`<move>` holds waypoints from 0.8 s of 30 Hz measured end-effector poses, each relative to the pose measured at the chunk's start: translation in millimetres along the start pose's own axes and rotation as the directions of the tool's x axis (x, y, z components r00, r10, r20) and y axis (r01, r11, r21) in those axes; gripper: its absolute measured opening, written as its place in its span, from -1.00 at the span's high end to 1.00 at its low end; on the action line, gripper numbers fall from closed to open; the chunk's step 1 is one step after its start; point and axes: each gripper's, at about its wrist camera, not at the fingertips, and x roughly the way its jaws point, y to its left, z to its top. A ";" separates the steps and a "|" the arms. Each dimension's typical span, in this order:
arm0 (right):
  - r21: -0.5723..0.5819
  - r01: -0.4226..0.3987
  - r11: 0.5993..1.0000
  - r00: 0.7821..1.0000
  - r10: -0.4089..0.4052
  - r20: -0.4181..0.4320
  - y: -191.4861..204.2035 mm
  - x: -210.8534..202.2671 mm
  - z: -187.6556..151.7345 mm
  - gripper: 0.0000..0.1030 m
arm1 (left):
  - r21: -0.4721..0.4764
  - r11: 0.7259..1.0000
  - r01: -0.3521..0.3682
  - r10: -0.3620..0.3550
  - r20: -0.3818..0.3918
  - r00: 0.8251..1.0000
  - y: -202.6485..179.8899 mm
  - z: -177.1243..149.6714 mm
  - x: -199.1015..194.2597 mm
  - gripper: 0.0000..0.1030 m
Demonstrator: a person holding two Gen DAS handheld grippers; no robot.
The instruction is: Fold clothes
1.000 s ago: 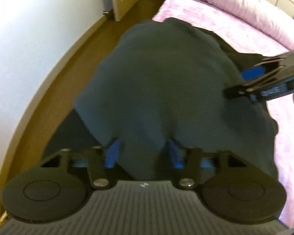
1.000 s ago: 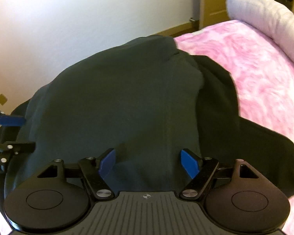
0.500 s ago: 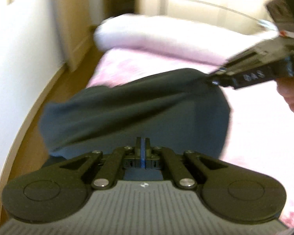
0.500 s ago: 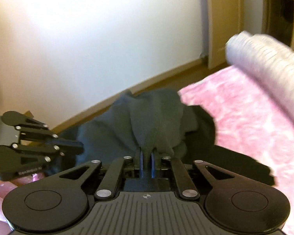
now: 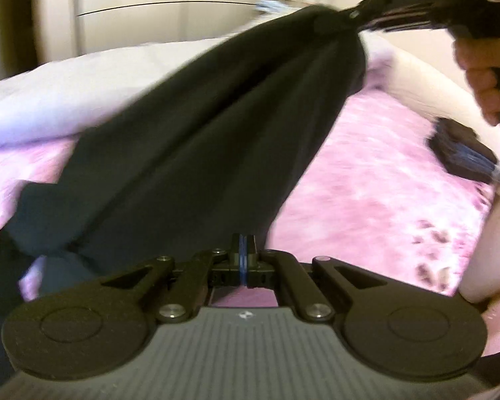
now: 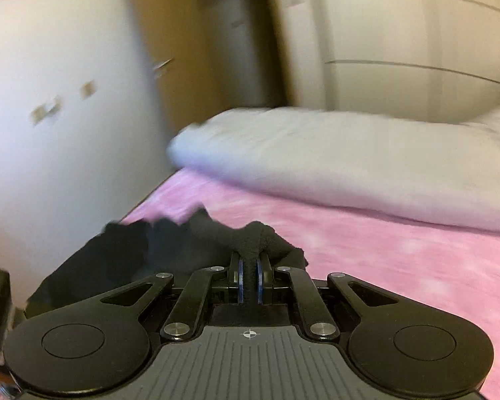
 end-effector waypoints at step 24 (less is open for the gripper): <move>-0.131 0.182 0.975 0.968 -0.154 0.199 -51.3 -77.9 47.8 0.85 | -0.039 0.999 0.010 -0.011 -0.038 0.999 -79.4 57.6 37.3 0.93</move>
